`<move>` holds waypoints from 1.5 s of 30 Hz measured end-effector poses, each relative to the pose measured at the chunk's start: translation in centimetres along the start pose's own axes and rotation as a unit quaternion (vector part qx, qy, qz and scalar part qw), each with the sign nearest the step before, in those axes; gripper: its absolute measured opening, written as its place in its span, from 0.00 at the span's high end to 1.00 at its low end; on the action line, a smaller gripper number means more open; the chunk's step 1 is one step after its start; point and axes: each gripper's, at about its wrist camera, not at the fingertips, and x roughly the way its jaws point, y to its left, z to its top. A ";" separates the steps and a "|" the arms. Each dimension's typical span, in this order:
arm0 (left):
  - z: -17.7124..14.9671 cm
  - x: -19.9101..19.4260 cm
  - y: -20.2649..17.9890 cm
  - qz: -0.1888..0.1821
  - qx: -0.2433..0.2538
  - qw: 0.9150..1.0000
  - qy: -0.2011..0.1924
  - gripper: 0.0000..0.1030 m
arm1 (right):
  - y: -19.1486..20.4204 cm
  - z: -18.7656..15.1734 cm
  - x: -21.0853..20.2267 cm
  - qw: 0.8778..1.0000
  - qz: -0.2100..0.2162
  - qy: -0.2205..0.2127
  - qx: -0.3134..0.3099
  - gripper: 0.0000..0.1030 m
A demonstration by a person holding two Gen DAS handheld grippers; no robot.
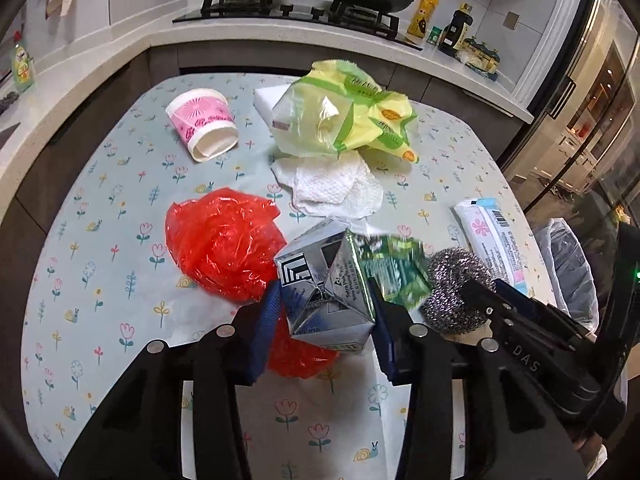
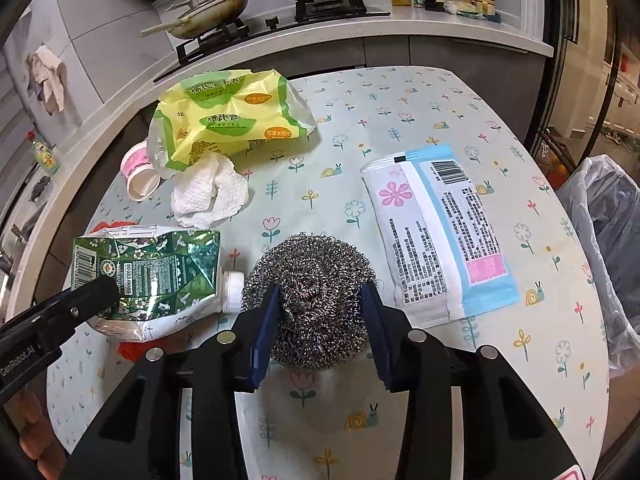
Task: Collect trash
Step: 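Grasp the green milk carton with left gripper while right gripper grasps the steel wool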
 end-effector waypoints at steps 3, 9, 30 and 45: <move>0.2 -0.7 -0.3 -0.006 0.002 1.000 -0.005 0.65 | -0.1 0.0 -0.5 1.000 0.006 -0.003 0.001 0.68; 0.0 -1.4 -1.4 -0.010 0.011 1.000 -0.008 0.67 | -0.6 -0.2 -1.5 1.000 0.014 -0.006 0.006 0.79; -0.2 -2.0 -2.3 -0.003 0.013 1.000 -0.008 0.67 | -0.7 -0.7 -1.7 1.000 0.025 0.001 0.000 0.82; 0.2 -2.1 -2.9 -0.001 0.015 1.000 -0.010 0.67 | -0.9 0.6 -4.4 0.999 0.035 -0.040 -0.004 0.96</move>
